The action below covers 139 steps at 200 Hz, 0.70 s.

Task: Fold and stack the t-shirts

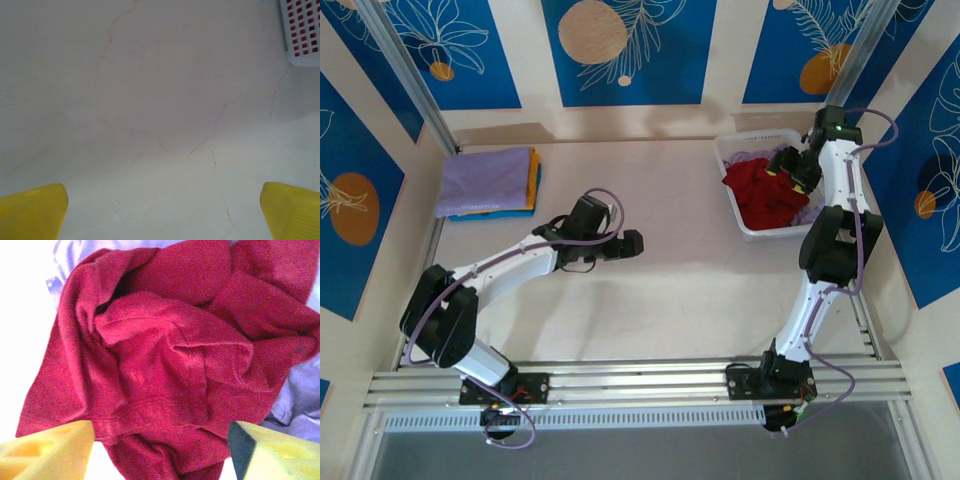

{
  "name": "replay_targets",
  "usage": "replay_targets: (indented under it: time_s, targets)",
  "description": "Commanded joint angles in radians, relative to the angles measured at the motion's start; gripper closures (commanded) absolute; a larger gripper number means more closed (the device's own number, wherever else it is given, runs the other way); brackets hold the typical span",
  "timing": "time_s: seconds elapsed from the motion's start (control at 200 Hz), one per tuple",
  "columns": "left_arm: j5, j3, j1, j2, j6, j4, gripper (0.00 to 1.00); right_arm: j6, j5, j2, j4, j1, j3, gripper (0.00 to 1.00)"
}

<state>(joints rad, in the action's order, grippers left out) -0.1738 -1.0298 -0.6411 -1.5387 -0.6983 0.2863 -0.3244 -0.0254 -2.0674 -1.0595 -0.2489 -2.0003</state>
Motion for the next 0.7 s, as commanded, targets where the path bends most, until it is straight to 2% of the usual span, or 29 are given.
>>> replay_targets:
  time_s: [0.0, 0.21, 0.395, 0.59, 0.69]
  targets:
    - [-0.030, -0.036, 0.008, -0.025, 0.002, -0.005, 0.02, 0.027, 0.024, -0.035, -0.022, 0.006, -0.001, 0.35]
    - [-0.038, -0.032, 0.007, -0.046, -0.014, -0.019, 0.02, 0.033, -0.015, -0.085, -0.010, 0.028, 0.015, 0.37]
    - [-0.047, -0.022, 0.006, -0.061, -0.021, -0.020, 0.03, 0.038, -0.029, -0.150, 0.003, 0.050, -0.001, 0.48]
    - [-0.049, -0.021, 0.006, -0.066, -0.015, -0.016, 0.05, 0.034, -0.034, -0.205, -0.007, 0.064, -0.063, 0.63]
    - [-0.049, -0.022, 0.006, -0.064, -0.013, -0.009, 0.04, 0.035, -0.040, -0.227, -0.045, 0.068, -0.098, 0.77]
